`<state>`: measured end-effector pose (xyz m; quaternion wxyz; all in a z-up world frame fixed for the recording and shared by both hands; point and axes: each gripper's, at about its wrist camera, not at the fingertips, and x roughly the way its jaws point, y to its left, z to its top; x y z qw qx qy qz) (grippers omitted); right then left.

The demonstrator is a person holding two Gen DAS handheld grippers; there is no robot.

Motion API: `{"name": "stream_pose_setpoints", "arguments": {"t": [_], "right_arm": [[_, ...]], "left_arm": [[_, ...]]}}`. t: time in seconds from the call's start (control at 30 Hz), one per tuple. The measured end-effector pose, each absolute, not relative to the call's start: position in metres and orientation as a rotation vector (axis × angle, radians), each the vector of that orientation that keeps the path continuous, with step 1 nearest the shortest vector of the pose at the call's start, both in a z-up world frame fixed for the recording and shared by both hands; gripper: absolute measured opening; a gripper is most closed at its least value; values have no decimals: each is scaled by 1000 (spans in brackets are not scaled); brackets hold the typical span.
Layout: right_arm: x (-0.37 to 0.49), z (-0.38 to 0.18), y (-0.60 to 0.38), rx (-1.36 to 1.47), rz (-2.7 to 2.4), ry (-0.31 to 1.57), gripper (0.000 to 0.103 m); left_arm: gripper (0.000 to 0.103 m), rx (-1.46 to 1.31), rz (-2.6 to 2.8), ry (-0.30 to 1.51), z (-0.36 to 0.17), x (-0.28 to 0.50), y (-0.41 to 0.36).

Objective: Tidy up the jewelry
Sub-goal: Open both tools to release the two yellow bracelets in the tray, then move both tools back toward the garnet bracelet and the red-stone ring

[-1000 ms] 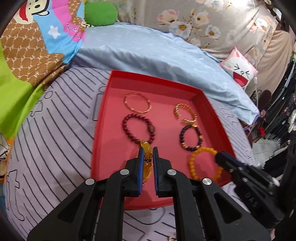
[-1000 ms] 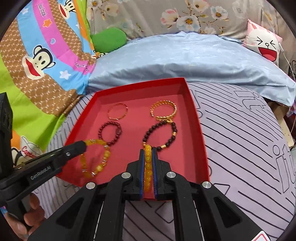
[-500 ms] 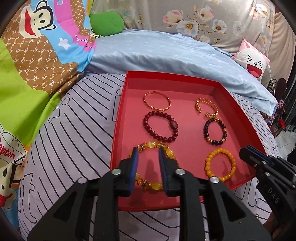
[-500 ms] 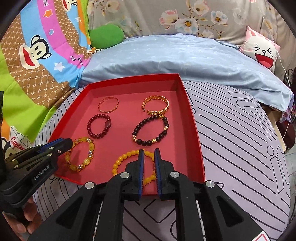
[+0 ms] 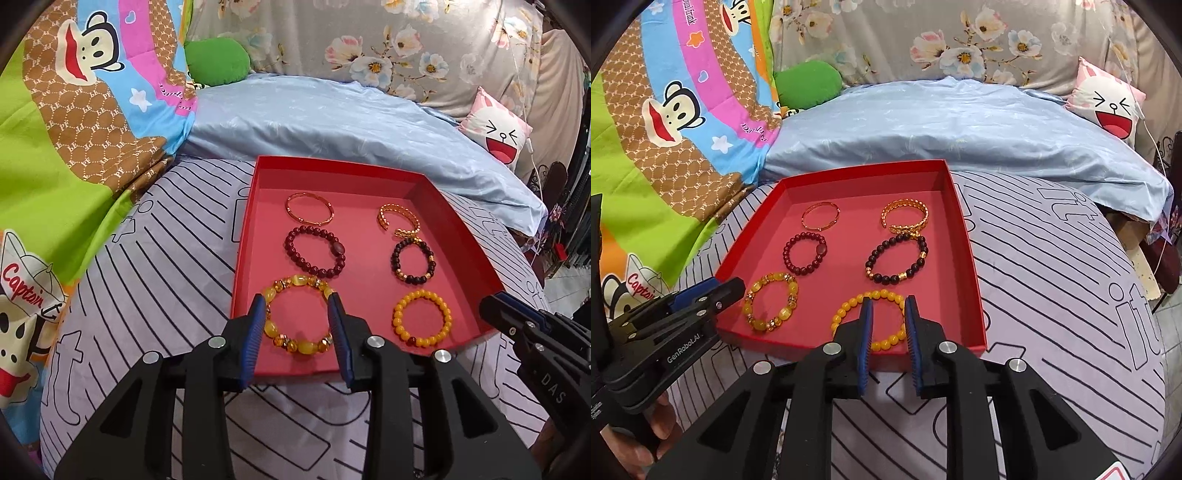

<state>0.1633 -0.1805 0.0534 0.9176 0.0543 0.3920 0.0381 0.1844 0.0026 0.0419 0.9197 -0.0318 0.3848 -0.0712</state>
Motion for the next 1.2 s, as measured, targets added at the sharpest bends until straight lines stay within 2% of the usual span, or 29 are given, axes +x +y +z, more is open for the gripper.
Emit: {"name": "stream_pose_setpoints", "arguments": {"t": [0.2, 1.2], "right_arm": [[138, 56, -184, 133, 81, 805, 18], [38, 28, -207, 190, 64, 879, 18]], "left_arm": [[38, -74, -152, 777, 44, 162, 6], [38, -118, -171, 845, 16, 73, 7]]}}
